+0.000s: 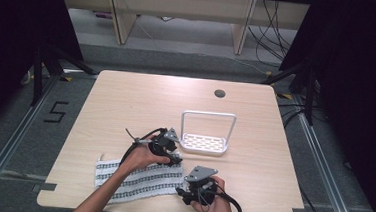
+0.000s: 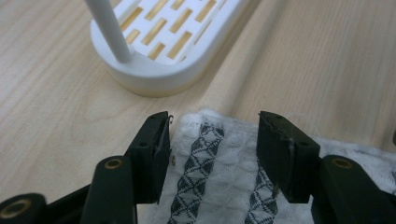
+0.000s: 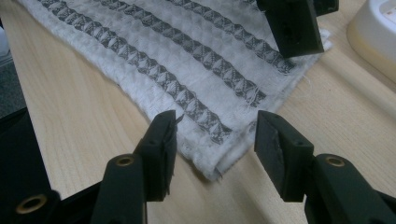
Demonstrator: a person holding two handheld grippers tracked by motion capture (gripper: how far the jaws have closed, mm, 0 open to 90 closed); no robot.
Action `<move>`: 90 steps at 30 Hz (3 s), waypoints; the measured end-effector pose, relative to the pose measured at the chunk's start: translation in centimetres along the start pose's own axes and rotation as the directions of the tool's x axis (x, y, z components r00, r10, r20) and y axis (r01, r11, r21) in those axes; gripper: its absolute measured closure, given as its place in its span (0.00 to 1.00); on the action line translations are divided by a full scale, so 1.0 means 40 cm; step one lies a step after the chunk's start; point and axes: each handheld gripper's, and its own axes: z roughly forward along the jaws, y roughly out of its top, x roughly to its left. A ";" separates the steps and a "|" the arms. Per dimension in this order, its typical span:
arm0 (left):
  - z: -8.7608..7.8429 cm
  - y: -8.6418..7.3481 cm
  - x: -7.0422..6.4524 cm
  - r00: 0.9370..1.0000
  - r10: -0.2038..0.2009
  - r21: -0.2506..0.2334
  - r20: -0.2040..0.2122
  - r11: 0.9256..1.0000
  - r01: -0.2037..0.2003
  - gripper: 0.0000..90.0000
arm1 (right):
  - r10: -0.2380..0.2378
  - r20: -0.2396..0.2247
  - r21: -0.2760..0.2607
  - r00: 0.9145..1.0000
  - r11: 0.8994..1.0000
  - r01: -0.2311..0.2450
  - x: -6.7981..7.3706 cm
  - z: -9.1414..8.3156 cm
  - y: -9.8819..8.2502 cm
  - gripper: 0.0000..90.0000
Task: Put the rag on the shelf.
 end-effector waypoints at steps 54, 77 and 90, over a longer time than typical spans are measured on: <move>-0.429 0.100 -0.073 0.991 -0.132 -0.426 -0.029 0.898 0.107 0.95 | -0.057 0.046 -0.350 0.997 0.934 0.069 -0.083 -0.273 0.235 0.99; -0.456 0.281 -0.067 0.980 -0.196 -0.505 0.006 0.846 0.173 0.95 | 0.041 0.160 -0.444 0.986 0.895 0.034 -0.212 -0.463 0.317 0.99; -0.459 0.388 -0.027 0.972 -0.235 -0.547 0.000 0.813 0.197 0.95 | 0.088 0.211 -0.489 0.974 0.872 0.027 -0.286 -0.514 0.372 0.99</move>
